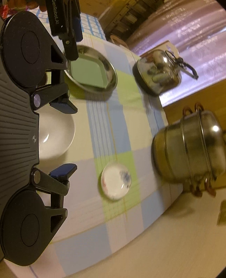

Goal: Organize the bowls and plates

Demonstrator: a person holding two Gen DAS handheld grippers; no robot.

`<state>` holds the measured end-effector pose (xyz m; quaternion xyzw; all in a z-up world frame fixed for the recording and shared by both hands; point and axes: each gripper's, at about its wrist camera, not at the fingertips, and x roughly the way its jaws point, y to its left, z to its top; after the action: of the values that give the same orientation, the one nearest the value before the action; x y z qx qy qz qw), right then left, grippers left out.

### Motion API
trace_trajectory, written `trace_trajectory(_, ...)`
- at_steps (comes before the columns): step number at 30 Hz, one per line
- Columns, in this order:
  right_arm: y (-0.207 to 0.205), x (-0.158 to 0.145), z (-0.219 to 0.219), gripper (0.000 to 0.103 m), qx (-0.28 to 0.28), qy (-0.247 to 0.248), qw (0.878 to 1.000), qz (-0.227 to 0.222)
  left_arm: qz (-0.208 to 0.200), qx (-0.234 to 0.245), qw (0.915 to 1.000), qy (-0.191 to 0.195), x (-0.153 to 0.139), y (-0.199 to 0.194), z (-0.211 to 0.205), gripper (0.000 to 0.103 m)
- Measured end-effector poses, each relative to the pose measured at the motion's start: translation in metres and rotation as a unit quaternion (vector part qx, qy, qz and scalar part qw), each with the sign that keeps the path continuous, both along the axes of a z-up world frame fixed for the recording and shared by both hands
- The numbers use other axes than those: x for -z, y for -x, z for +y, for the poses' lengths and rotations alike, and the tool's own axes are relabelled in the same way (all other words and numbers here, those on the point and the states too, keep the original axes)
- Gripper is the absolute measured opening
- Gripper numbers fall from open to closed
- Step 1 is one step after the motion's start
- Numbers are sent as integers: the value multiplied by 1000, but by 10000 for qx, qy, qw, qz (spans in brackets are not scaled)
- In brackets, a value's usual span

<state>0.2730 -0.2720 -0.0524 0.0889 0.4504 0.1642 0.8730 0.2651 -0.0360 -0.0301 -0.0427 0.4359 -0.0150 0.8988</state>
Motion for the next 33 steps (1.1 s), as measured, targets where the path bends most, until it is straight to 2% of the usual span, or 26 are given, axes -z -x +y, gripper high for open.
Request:
trace_trajectory(5,3,4,-24,64,186,18,9998,77,-20,31,9999,-128,1,-2,-16,75)
trace_trajectory(9,3,7,-38,64,264,40,9996,123,-77,30,9998,-160,0,-2,-26,87)
trace_trajectory(21,-9,17,-68,64,339,86,9992,206,-39,4,9998,-181,2,-13,-58,87)
trace_trajectory(25,-19,20,-75,64,319,55,9992,216,-19,5,9996,-284,4,-18,-68,87)
trace_trajectory(33,-41,31,-87,64,302,62,9992,271,-2,95,9997,-217,8,-37,-84,87)
